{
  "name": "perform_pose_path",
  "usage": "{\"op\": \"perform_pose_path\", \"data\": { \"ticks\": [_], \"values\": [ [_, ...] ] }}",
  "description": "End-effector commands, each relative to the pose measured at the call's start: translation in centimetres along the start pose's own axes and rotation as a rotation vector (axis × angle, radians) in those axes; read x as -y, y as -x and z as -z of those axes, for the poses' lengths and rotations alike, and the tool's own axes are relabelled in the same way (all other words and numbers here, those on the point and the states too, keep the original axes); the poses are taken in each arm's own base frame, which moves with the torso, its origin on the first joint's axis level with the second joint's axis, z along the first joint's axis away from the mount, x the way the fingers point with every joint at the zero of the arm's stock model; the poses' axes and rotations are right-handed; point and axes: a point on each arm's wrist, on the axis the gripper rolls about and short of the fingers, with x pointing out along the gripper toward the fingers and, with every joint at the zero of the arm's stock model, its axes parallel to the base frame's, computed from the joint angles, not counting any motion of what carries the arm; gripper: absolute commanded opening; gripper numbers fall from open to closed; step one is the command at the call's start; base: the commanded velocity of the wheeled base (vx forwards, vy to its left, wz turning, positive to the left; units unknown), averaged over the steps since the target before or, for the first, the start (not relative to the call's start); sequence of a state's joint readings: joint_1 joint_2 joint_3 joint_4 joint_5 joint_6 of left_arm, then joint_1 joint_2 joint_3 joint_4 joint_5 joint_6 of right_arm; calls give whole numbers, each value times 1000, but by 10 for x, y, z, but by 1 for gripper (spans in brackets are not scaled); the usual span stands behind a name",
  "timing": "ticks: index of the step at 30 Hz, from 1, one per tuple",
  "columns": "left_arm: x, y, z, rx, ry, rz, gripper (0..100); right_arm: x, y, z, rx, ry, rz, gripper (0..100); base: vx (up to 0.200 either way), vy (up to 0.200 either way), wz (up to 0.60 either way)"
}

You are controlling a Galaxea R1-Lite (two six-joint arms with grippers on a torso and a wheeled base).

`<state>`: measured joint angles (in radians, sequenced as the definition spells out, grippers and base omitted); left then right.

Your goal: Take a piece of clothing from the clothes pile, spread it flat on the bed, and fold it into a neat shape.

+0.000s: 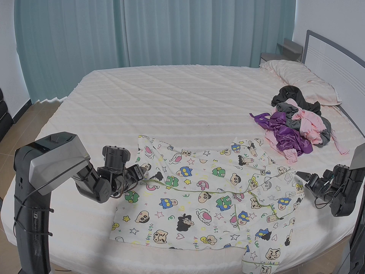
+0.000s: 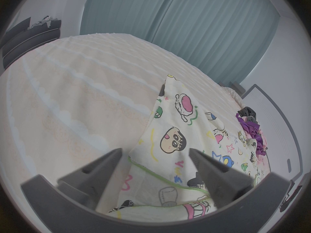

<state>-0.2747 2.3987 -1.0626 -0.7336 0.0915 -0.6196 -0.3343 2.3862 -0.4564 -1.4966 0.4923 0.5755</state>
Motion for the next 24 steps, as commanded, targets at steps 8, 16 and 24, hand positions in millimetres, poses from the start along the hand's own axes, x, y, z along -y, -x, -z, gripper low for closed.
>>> {"op": "perform_pose_path", "data": {
  "ticks": [8,16,24],
  "values": [
    [-15,8,4,-14,8,-57,0,0,0,1,-2,-1,1,100,0,0,0],
    [-17,27,-1,2,0,-83,0,0,0,0,-1,0,0,100,0,0,0],
    [-33,30,-4,-1,-58,-127,0,0,0,0,0,-1,-2,100,0,0,0]
  ]
}}
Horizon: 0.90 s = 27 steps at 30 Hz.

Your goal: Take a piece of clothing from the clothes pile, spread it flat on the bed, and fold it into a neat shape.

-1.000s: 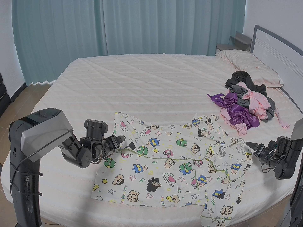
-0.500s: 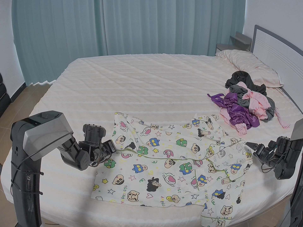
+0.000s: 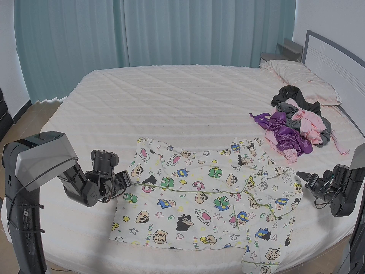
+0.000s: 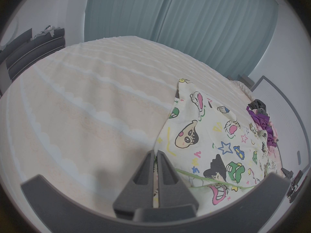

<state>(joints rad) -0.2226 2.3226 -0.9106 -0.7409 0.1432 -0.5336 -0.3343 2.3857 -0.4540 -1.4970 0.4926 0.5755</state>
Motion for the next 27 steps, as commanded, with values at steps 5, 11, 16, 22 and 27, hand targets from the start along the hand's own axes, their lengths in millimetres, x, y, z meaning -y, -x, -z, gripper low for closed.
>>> {"op": "perform_pose_path", "data": {
  "ticks": [5,11,16,22,27],
  "values": [
    [-6,8,4,-18,-5,-17,0,0,0,0,1,0,-2,100,0,0,0],
    [-9,15,9,-34,-27,-37,0,0,0,0,2,1,-1,100,0,0,0],
    [-11,17,9,-8,-26,-85,0,0,0,-1,3,2,-2,100,0,0,0],
    [-6,28,16,-26,-47,-72,100,-1,0,-2,5,3,-5,100,0,0,0],
    [-2,28,17,-24,-44,-60,100,-8,3,-9,29,16,-20,100,0,0,0]
  ]
}}
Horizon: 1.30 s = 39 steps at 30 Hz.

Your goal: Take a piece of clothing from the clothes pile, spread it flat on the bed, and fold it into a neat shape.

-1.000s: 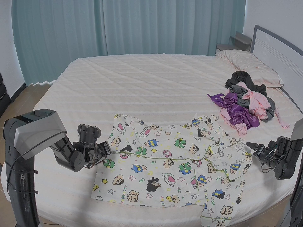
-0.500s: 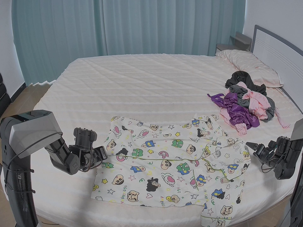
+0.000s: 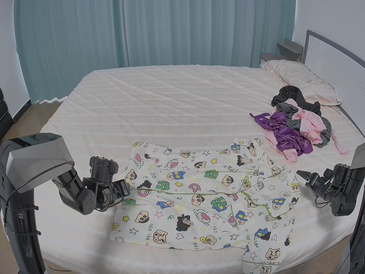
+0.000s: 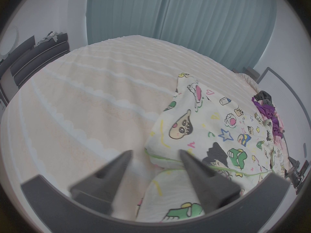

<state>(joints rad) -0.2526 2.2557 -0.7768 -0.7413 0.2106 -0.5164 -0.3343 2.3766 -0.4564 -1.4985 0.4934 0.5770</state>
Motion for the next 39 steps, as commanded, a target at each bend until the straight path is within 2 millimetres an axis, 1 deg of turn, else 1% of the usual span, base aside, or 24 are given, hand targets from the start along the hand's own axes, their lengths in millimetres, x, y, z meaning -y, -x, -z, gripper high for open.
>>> {"op": "perform_pose_path", "data": {
  "ticks": [1,3,4,6,7,8,9,10,11,14,15,17,20,22,24,25,26,27,28,31,33,34,36,39],
  "values": [
    [2,3,-3,13,9,11,100,-10,5,-11,36,20,-24,100,0,0,0],
    [4,11,-10,40,25,31,100,-19,9,-19,60,30,-43,100,0,0,0],
    [4,20,-15,55,48,41,100,-25,10,-23,71,34,-58,100,0,0,0],
    [4,35,-22,68,100,78,100,-42,9,-23,63,32,-99,100,0,0,0],
    [4,36,-23,69,105,83,100,-43,9,-23,63,30,-101,100,0,0,0],
    [4,44,-23,62,133,105,100,-50,9,-20,49,26,-113,100,0,0,0],
    [4,44,-23,62,133,105,100,-50,9,-20,49,26,-113,100,0,0,0],
    [1,59,-20,51,159,124,100,-58,10,-17,44,33,-111,100,0,0,0],
    [-4,67,-15,31,159,120,100,-62,13,-15,52,35,-97,100,0,0,0],
    [-15,79,0,-13,152,104,100,-70,29,-16,69,39,-89,100,0,0,0],
    [-15,79,0,-13,152,104,100,-70,29,-16,69,39,-89,100,0,0,0],
    [-23,91,9,-25,178,106,100,-76,48,-13,69,35,-85,100,0,0,0],
    [-26,102,11,-6,248,124,100,-78,66,0,33,18,-65,100,0,0,0],
    [-27,108,18,-21,252,127,100,-80,75,9,4,8,-54,100,0,0,0],
    [-28,116,28,-42,237,135,100,-86,87,21,-30,2,-47,100,0,0,0],
    [-28,116,28,-42,237,135,100,-86,87,21,-30,2,-47,100,0,0,0],
    [-26,122,37,-67,231,143,100,-89,98,31,-55,-18,-26,100,0,0,0],
    [-26,122,38,-70,232,142,100,-89,99,32,-56,-19,-27,100,0,0,0],
    [-25,127,44,-88,237,152,100,-91,104,39,-85,-53,-20,100,0,0,0],
    [-26,131,49,-106,248,150,100,-93,105,41,-78,-127,2,100,0,0,0],
    [-26,131,49,-106,248,150,100,-93,105,41,-78,-127,2,100,-200,0,0],
    [-26,130,50,-118,262,142,100,-97,102,47,-95,-145,25,100,-200,0,0],
    [-26,128,52,-128,272,137,100,-96,102,51,-105,-147,63,100,-200,0,0],
    [-22,123,63,-172,253,125,100,-99,101,56,-123,-138,71,100,-200,0,0]
  ]
}}
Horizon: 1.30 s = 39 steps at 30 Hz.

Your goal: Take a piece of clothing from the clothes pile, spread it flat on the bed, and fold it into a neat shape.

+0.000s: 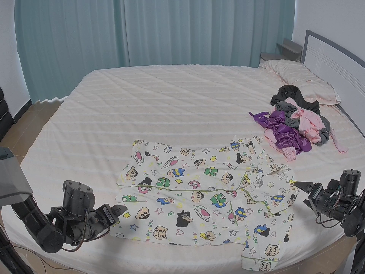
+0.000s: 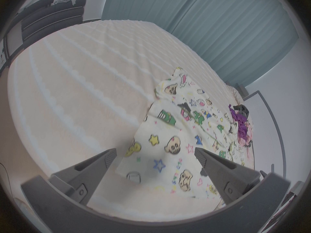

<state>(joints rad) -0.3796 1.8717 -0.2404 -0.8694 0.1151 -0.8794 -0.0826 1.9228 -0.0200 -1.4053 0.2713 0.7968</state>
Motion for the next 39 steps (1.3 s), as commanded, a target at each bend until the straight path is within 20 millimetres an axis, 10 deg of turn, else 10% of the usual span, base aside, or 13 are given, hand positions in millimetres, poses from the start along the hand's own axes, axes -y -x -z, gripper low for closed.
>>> {"op": "perform_pose_path", "data": {
  "ticks": [1,14,34,35,39],
  "values": [
    [0,-6,12,-48,-21,-20,100,-2,2,9,-35,7,7,100,-200,0,0],
    [-7,-32,36,-145,-18,-110,100,5,-4,13,-41,8,72,100,0,0,0],
    [9,-73,21,-57,125,-110,100,21,-23,60,-287,139,258,100,0,0,0],
    [9,-74,21,-57,125,-110,0,21,-24,60,-286,141,262,100,0,0,0],
    [9,-75,21,-54,125,-112,0,21,-29,64,-275,159,251,100,0,0,0]
  ]
}}
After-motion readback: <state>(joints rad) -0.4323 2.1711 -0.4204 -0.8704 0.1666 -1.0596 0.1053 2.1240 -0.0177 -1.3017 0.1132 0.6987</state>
